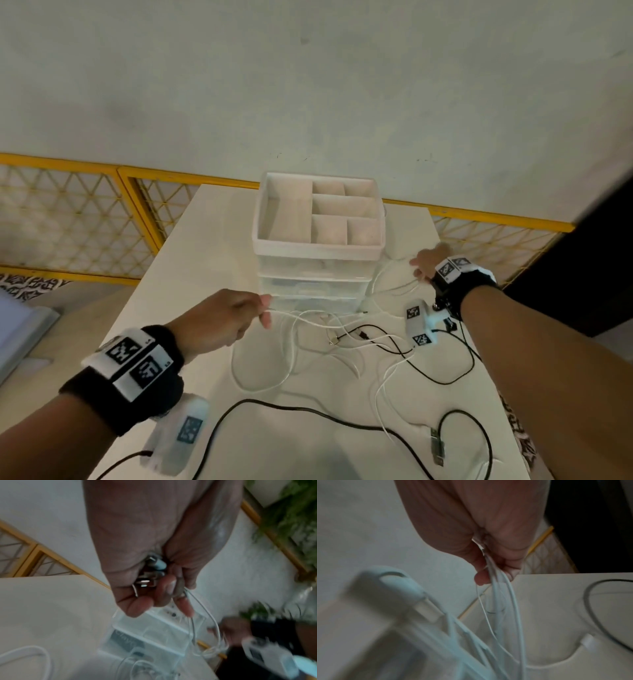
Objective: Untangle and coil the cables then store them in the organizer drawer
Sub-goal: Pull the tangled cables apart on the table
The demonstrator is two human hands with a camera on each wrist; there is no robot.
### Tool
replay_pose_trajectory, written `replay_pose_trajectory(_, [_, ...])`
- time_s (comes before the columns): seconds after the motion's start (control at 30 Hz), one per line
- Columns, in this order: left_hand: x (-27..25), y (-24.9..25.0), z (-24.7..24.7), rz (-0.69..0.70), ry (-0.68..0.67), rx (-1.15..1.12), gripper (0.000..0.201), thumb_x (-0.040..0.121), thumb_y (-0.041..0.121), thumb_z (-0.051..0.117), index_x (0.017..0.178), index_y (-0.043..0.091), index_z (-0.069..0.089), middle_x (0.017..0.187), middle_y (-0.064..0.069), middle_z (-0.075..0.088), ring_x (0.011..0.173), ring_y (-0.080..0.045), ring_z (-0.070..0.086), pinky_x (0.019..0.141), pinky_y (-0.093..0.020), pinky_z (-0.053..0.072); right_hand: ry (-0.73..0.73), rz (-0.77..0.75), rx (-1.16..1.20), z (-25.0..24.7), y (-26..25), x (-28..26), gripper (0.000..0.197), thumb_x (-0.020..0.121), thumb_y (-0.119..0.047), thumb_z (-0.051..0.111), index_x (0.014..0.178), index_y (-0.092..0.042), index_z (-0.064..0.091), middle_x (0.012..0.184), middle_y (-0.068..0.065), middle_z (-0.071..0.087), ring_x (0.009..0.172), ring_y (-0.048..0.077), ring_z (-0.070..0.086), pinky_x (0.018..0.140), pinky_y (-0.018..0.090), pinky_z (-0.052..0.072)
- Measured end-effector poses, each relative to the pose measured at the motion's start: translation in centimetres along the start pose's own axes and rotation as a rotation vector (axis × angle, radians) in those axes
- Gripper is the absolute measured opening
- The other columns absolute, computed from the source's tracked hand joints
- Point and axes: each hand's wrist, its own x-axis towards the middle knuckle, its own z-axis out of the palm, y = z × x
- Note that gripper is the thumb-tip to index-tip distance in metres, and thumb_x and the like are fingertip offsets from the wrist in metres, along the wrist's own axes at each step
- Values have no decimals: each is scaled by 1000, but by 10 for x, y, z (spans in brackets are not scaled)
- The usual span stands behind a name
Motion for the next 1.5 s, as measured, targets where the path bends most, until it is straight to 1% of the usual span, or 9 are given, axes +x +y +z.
replay_pose_trajectory(0.13, [6, -1, 12, -58, -29, 142, 42, 100, 40, 48, 102, 5, 71, 51, 8, 39, 43, -3, 37, 48, -13, 32, 65, -298, 198, 0, -70, -10, 43, 96, -6, 53, 138, -4, 48, 116, 15, 67, 74, 17, 64, 61, 23, 52])
replay_pose_trajectory(0.33, [14, -6, 23, -110, 142, 86, 42, 102, 41, 44, 74, 12, 56, 56, 1, 44, 44, -15, 37, 47, -25, 34, 244, -465, 612, -9, -90, -25, 40, 94, 14, 39, 123, -6, 58, 107, 15, 66, 81, 21, 66, 52, 14, 48])
replay_pose_trajectory(0.57, [14, -19, 32, -248, 192, -238, 37, 103, 32, 44, 73, 11, 49, 46, 8, 33, 38, -8, 24, 36, -19, 19, 44, -128, -325, 27, 19, -49, 77, 98, -50, 49, 158, -15, 16, 161, 16, 28, 145, 36, 33, 116, 45, 29])
replay_pose_trajectory(0.77, [17, -17, 15, -196, 305, -539, 37, 104, 31, 43, 70, 15, 43, 48, 6, 33, 39, -10, 24, 37, -21, 22, 235, -549, -339, 86, 66, -143, 46, 84, -53, 67, 119, -25, 62, 133, 1, 46, 97, 23, 64, 87, 38, 54])
replay_pose_trajectory(0.9, [12, -10, 12, -137, 277, -629, 34, 105, 29, 41, 74, 15, 47, 50, 4, 40, 41, -11, 29, 42, -23, 27, -203, -399, -681, 125, 94, -154, 73, 82, -61, 63, 145, -40, 34, 146, 3, 41, 129, 26, 51, 106, 44, 45])
replay_pose_trajectory(1.0, [7, -11, 5, -117, 311, -683, 33, 105, 29, 42, 75, 15, 48, 53, 3, 41, 41, -10, 31, 43, -23, 28, -285, -333, -635, 125, 96, -149, 70, 89, -25, 55, 146, -51, 24, 111, 6, 68, 104, 26, 65, 92, 42, 53])
replay_pose_trajectory(1.17, [0, -9, 2, -16, 301, -620, 32, 105, 29, 41, 79, 14, 51, 70, -7, 71, 59, -19, 60, 59, -30, 47, -385, -582, -344, 90, 32, -174, 23, 94, -8, 52, 107, -19, 68, 77, 0, 74, 65, 21, 71, 61, 22, 54])
replay_pose_trajectory(1.3, [3, 13, 28, 173, 223, -498, 29, 105, 30, 40, 82, 17, 51, 101, -11, 77, 92, -16, 71, 75, -26, 50, -289, -753, -142, 67, -42, -206, 14, 95, -14, 61, 84, -18, 67, 70, -2, 73, 53, 17, 69, 52, 25, 52])
replay_pose_trajectory(1.5, [15, 12, 39, 240, 267, -480, 32, 106, 24, 38, 87, 4, 53, 50, 7, 46, 60, -18, 54, 62, -18, 44, -71, -646, 394, 24, -89, -221, 17, 91, 3, 47, 86, -6, 61, 56, 9, 60, 44, 29, 59, 41, 27, 40])
